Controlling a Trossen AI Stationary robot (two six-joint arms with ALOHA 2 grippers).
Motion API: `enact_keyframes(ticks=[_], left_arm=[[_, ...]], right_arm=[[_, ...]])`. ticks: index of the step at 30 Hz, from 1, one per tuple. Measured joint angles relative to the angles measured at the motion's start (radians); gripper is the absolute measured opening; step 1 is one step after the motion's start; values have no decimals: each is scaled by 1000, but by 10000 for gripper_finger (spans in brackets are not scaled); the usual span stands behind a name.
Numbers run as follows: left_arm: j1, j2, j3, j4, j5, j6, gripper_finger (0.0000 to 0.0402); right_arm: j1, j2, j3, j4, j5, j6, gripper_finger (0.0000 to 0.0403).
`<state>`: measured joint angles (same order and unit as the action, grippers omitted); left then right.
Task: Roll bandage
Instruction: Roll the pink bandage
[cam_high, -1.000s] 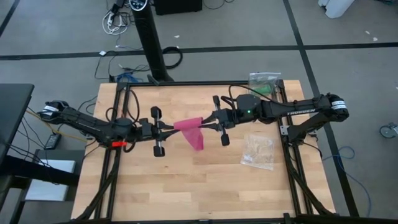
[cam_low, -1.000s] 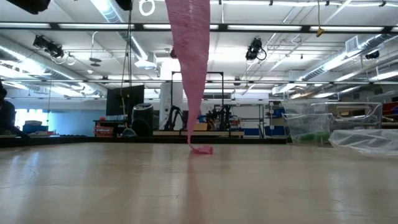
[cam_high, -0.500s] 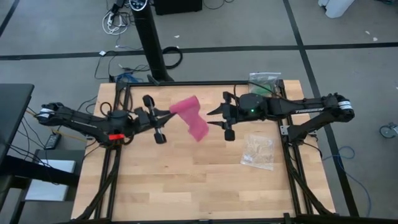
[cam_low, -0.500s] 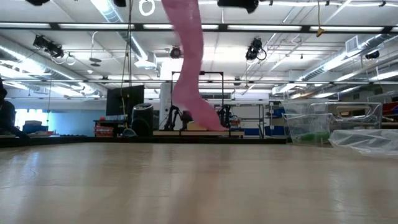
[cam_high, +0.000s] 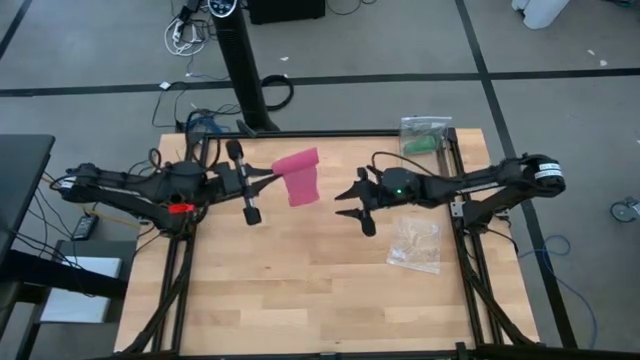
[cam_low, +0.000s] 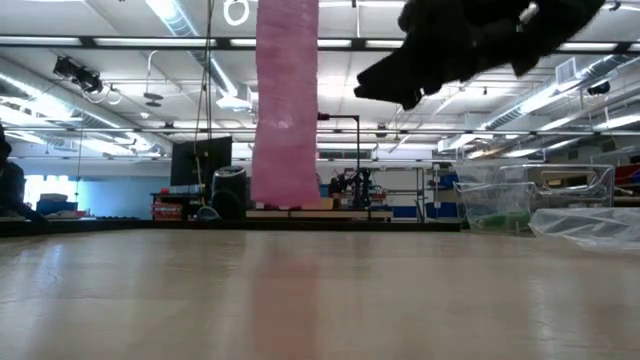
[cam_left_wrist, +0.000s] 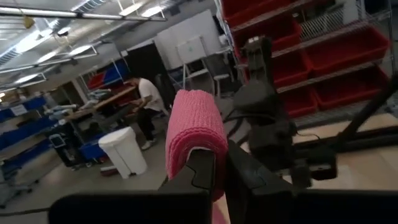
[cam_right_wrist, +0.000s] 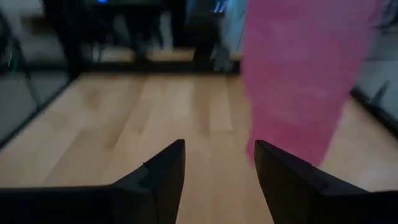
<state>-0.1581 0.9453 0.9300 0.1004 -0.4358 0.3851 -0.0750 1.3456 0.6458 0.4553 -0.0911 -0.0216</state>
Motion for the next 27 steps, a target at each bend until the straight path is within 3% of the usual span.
enact_keyframes(ticks=[5,11,15,19,27], left_arm=[[0,0,37,-17,60,-2,20],[-1,1,56,-17,95,-5,20],[-1,1,58,-15,101,-11,20],[-1,1,56,-18,101,-11,20],[-1,-6,56,-12,94,8,20]], right_arm=[[-54,94,-133,317,-14,78,201],[-108,279,-133,530,-69,111,209],[-164,347,-98,587,-140,122,215],[-209,404,-39,595,-298,157,221],[-193,551,72,602,-489,256,209]])
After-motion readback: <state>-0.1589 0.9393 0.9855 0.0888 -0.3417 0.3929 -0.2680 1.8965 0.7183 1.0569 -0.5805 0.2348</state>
